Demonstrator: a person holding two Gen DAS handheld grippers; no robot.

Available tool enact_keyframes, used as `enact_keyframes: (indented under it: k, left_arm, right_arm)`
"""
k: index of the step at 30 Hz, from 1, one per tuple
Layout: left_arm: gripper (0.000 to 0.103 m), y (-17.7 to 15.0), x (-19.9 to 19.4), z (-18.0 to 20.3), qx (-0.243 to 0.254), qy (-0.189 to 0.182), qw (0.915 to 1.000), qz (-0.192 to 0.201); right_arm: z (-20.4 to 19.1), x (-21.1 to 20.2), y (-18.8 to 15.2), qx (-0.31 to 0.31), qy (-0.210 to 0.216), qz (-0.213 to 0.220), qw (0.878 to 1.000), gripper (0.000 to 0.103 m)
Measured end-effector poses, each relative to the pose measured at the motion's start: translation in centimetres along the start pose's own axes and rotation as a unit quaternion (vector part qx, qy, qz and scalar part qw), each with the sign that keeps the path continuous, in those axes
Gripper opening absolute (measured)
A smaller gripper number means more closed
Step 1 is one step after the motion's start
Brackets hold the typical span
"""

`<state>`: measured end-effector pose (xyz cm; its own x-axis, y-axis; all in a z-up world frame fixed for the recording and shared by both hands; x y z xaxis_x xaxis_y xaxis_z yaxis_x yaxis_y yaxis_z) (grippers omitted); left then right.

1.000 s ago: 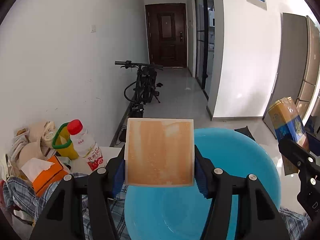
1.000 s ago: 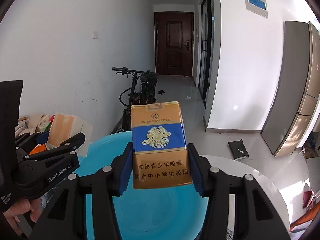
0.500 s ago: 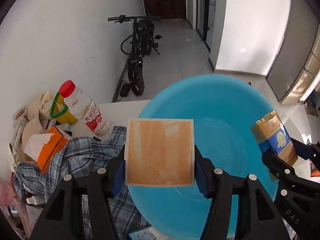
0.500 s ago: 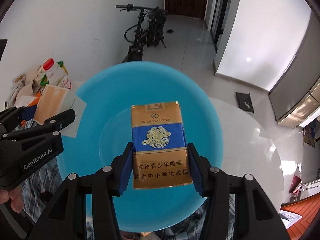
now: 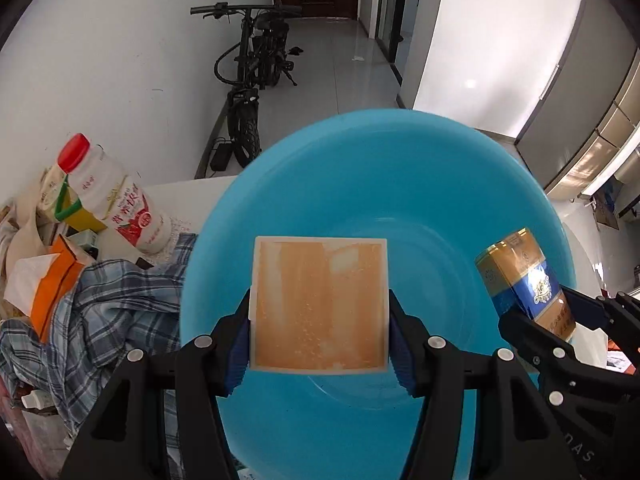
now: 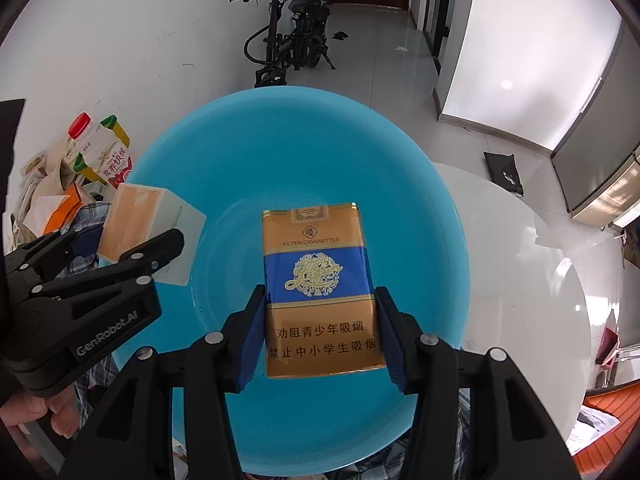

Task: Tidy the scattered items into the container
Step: 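Carry the soap bar and cigarette pack over the blue basin with both tools, then open both tools to drop the soap bar and cigarette pack into the basin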

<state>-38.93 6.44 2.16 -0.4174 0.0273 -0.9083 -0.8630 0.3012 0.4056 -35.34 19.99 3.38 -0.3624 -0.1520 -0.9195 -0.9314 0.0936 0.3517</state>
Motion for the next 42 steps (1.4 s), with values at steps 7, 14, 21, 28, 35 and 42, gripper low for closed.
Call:
enact_keyframes:
  k: [7, 14, 21, 28, 35, 42]
  left_arm:
    - [0.061, -0.4, 5.9, 1.2, 0.000, -0.013, 0.9985, -0.053]
    - [0.061, -0.3, 7.8, 1.0, 0.008, -0.008, 0.9984, -0.055]
    - [0.065, -0.1, 7.6, -0.1, -0.018, -0.001, 0.9990, -0.041]
    - [0.088, 0.1, 4.9, 0.2, -0.019, 0.000, 0.9998, 0.005]
    - [0.088, 0.0, 3.5, -0.1, -0.034, -0.009, 0.9994, 0.000]
    - [0.088, -0.6, 3.1, -0.5, -0.031, -0.009, 0.9995, -0.006]
  right_arm:
    - [0.6, 1.9, 0.3, -0.001, 0.001, -0.014, 1.000, 0.050]
    - [1.0, 2.5, -0.3, -0.002, 0.000, -0.021, 1.000, 0.050]
    - [0.9, 2.2, -0.6, -0.004, -0.003, -0.021, 1.000, 0.050]
    - [0.8, 1.7, -0.7, -0.002, -0.007, -0.017, 1.000, 0.050]
    - [0.4, 2.4, -0.5, 0.000, -0.008, -0.018, 1.000, 0.050]
    - [0.3, 3.9, 0.3, -0.001, -0.019, -0.014, 1.000, 0.050]
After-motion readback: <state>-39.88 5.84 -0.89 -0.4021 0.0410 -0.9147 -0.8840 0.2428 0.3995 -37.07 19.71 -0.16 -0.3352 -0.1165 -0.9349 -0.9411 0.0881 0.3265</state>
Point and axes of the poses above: each gripper's, at about its wrist camera, not at the fingertips, and x roughly the way its jaws point, z to its right, y to its top, the point moved 4 cm from there along x, roughly the way its jaws point, and after that the axes turned 14 degrees about x, right-handed, at the moved point
